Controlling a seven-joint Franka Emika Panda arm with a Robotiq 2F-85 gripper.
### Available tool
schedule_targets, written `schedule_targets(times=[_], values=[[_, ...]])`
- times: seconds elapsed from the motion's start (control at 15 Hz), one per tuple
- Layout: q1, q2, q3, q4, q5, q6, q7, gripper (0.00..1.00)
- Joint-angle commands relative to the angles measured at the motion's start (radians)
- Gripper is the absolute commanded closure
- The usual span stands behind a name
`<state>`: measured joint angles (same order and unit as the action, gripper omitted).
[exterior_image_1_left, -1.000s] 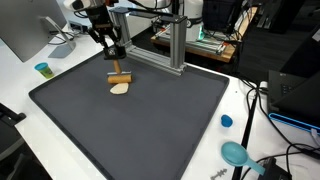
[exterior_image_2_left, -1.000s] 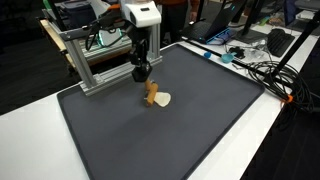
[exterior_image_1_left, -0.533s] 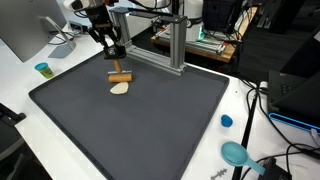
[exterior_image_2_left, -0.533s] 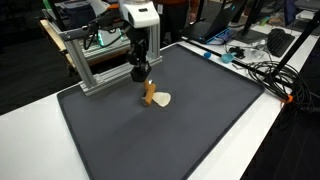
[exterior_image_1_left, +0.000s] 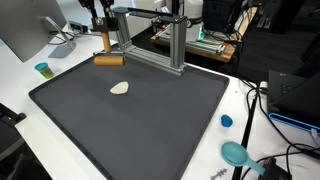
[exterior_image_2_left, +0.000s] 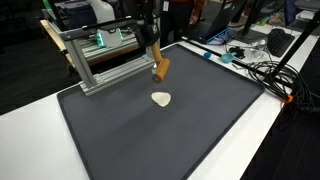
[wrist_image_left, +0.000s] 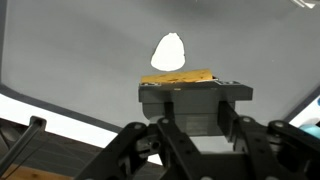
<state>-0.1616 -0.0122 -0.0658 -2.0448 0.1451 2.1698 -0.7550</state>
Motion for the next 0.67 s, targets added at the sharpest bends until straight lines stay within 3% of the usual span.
schedule_targets(times=[0.0, 0.27, 0.33, 0.53, 0.6], values=[[0.049, -0.215, 0.003, -0.110, -0.061, -0.104, 0.120, 0.79], [0.136, -0.379, 0.035, -0.213, -0.057, -0.119, 0.225, 0.79], [0.134, -0.280, 0.000, -0.132, -0.067, -0.127, 0.189, 0.54], [0.171, -0.354, 0.014, -0.192, -0.069, -0.126, 0.229, 0.54], [0.144, -0.358, 0.046, -0.202, -0.131, -0.155, 0.339, 0.79]])
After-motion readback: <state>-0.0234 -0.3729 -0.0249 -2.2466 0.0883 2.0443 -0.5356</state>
